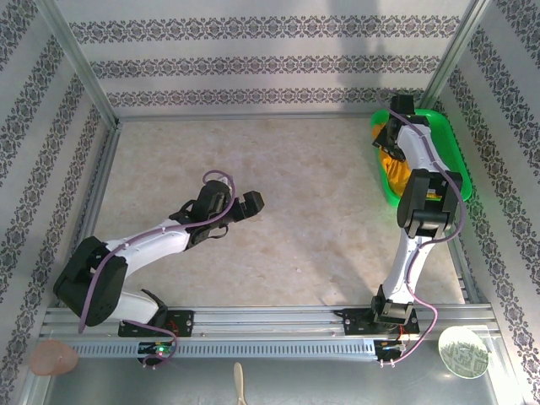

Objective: Fold the inside-out t-shirt

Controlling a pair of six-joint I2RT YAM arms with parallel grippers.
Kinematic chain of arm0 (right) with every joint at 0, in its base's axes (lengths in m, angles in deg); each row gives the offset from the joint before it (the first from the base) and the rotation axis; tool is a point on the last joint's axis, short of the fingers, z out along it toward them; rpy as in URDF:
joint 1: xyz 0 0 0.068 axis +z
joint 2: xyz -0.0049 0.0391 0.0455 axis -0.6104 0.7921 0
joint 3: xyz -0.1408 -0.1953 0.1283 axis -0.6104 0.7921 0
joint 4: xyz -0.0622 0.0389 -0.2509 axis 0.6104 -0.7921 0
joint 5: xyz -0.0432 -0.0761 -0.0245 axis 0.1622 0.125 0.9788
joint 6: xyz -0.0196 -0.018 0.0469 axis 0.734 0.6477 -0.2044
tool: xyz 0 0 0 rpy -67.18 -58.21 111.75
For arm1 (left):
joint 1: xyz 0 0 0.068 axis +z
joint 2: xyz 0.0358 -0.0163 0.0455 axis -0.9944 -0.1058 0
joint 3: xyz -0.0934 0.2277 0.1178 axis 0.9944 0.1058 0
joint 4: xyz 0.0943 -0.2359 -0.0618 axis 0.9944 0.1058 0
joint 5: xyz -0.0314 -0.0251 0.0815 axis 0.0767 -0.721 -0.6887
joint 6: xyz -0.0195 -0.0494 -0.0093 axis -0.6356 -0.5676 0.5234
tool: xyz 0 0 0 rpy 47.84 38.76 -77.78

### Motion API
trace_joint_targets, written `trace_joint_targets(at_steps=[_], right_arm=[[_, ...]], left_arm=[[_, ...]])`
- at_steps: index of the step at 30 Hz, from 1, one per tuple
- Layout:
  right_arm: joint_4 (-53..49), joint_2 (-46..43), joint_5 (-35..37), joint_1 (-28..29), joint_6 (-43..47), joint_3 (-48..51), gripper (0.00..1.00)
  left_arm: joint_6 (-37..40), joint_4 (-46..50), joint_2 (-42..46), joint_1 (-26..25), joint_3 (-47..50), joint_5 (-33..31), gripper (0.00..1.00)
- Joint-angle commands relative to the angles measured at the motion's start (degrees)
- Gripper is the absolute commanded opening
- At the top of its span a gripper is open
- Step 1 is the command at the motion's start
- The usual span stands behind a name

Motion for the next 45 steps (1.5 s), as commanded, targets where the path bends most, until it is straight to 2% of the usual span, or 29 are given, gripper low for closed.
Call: trace_joint_targets(at_steps=[1,5,10,14,18,22,27,32,33,34,35,36,38,45], right_arm=[[-1.4,-2.6,-7.5,-1.1,-1.2,-2.9,0.02],[3.3,-11.7,-9.7,-0.4,-0.5,0.1,0.00],[15.0,-27.8,-14.3,2.9,-0.7,6.2,0.00],[15.5,-34.8,-19.5,7.3,-1.0,2.6,0.00],[14.7,-37.9,-24.9,11.7,-2.5,-2.2,0.00],[14.3,-38.9,-26.9,16.3,-3.1,-3.5,0.00],[18.5,-40.7,-25.7,21.8,-4.2,4.6,0.00],[27.2,-39.6,-22.7,28.0,-5.9,17.8,0.00],[28.3,-38.3,-22.1,29.1,-5.6,19.2,0.15],[28.9,-36.3,-21.9,30.3,-4.4,19.9,0.39],[27.8,-33.7,-22.7,31.3,-2.5,19.3,0.55],[26.1,-31.7,-23.2,31.9,-1.2,18.1,0.60],[24.5,-29.8,-23.3,32.4,0.3,17.9,0.63],[21.6,-35.6,-17.9,30.7,2.1,23.4,0.66]], left_arm=[[1.7,3.9,3.5,-0.8,-2.3,-0.1,0.99],[2.9,6.7,5.8,-0.8,-3.7,-1.8,0.99],[3.3,8.8,7.5,-0.8,-5.1,-3.9,0.99],[3.2,10.4,9.7,-0.8,-5.6,-6.0,0.99],[3.5,13.2,12.5,-0.8,-5.9,-9.1,0.99],[2.7,14.4,15.6,-0.8,-4.9,-12.8,0.99],[3.4,15.0,18.2,-0.5,-4.2,-13.9,0.99],[4.1,15.1,17.9,-0.3,-4.2,-13.8,0.99],[4.2,14.8,17.4,-0.3,-4.2,-13.5,0.99],[4.2,14.5,16.8,-0.2,-4.4,-13.1,0.99],[4.3,14.3,16.0,-0.2,-4.7,-12.5,0.99],[4.4,14.4,15.3,-0.2,-4.9,-12.0,0.99],[5.1,14.7,13.6,-0.2,-6.1,-10.7,0.99],[8.8,15.9,7.7,-0.3,-9.7,-5.3,1.00]])
